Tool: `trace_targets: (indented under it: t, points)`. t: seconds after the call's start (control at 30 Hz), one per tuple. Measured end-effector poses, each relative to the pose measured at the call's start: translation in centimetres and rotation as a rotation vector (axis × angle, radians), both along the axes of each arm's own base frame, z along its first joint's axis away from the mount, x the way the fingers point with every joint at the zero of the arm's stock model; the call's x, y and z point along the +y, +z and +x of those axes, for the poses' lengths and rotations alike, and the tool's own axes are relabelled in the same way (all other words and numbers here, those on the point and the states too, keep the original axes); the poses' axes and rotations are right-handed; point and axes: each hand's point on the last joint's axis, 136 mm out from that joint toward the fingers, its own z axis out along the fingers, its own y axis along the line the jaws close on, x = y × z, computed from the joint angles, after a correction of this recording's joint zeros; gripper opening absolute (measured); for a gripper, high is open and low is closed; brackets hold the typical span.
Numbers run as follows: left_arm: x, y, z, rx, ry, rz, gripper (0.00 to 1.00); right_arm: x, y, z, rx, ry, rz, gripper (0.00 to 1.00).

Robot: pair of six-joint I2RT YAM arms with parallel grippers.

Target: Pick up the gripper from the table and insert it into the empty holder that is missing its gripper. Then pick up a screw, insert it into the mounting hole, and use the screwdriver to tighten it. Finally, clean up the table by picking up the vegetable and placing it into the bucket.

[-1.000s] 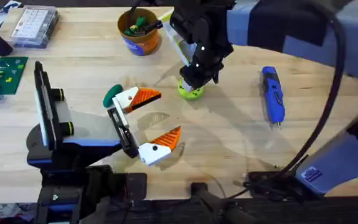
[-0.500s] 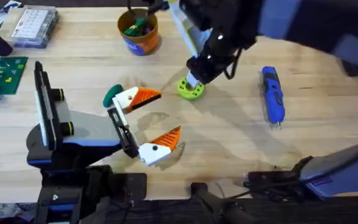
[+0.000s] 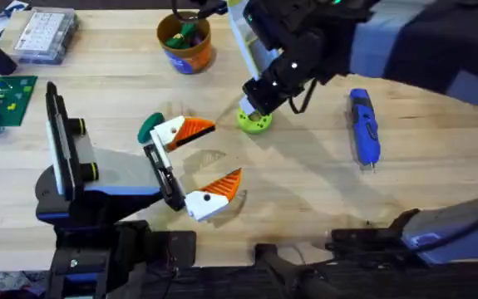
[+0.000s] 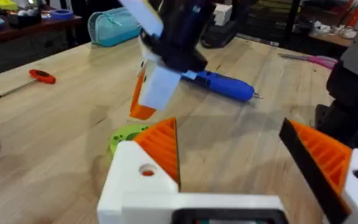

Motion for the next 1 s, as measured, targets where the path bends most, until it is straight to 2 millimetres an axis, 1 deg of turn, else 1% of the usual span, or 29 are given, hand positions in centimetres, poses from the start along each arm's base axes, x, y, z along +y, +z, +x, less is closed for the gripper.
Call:
trace_targets:
  t: [0.2, 0.3, 0.33, 0.53, 0.7, 0.9, 1.0]
  points:
    - [0.0, 0.0, 0.0, 0.000, 0.000, 0.000, 0.989, 1.2, -1.4, 1.4, -0.018, 0.002, 0.018, 0.143]
    - [0.0, 0.0, 0.0, 0.000, 0.000, 0.000, 0.989, 1.6, -1.5, 2.1, -0.042, -0.002, 0.027, 0.143]
    - [0.0, 0.0, 0.0, 0.000, 0.000, 0.000, 0.989, 1.7, -1.4, 2.6, -0.064, -0.007, 0.031, 0.143]
    - [0.0, 0.0, 0.0, 0.000, 0.000, 0.000, 0.989, 1.7, -1.8, 2.8, -0.063, -0.010, 0.021, 0.143]
    - [0.0, 0.0, 0.0, 0.000, 0.000, 0.000, 0.989, 1.6, -3.5, 2.7, -0.030, -0.009, -0.005, 0.143]
    - [0.0, 0.0, 0.0, 0.000, 0.001, 0.000, 0.989, 1.6, -4.5, 2.6, -0.013, -0.009, -0.020, 0.143]
    - [0.0, 0.0, 0.0, 0.000, 0.001, 0.000, 0.989, 1.5, -5.4, 2.5, 0.006, -0.009, -0.034, 0.143]
